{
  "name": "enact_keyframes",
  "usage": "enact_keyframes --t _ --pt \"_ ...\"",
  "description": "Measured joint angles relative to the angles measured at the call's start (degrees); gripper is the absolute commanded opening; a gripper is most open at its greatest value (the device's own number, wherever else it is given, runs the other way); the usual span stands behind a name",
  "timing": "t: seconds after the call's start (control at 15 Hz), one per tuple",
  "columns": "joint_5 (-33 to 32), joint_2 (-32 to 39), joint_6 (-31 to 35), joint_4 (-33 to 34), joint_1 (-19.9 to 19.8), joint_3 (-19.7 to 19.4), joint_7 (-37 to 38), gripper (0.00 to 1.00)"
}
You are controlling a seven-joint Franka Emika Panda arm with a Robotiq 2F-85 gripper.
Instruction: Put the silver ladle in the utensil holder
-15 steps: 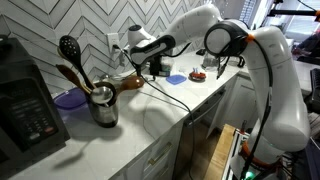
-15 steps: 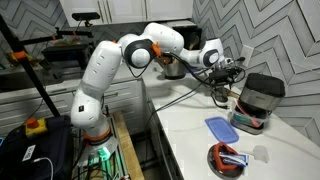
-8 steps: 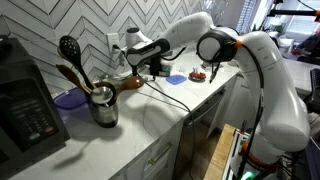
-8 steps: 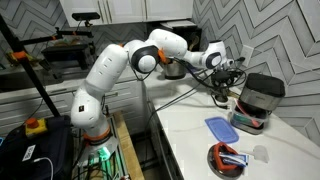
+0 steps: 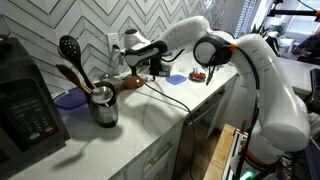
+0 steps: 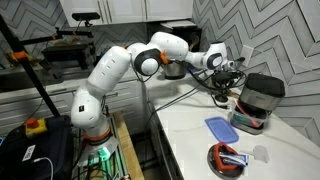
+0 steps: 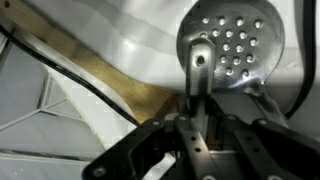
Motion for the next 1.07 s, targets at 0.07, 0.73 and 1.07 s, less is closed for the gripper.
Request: enact_keyframes --t 0.07,0.73,1.07 --pt "0.0 -0.03 -0.26 0.22 0.01 0.0 0.0 0.06" --pt "-0.11 -14.47 -0.3 -11.13 -1.75 -0.48 -7.8 0.06" --pt "0.65 -25.7 0.28 -23.92 -3.96 -0.96 -12.84 0.06"
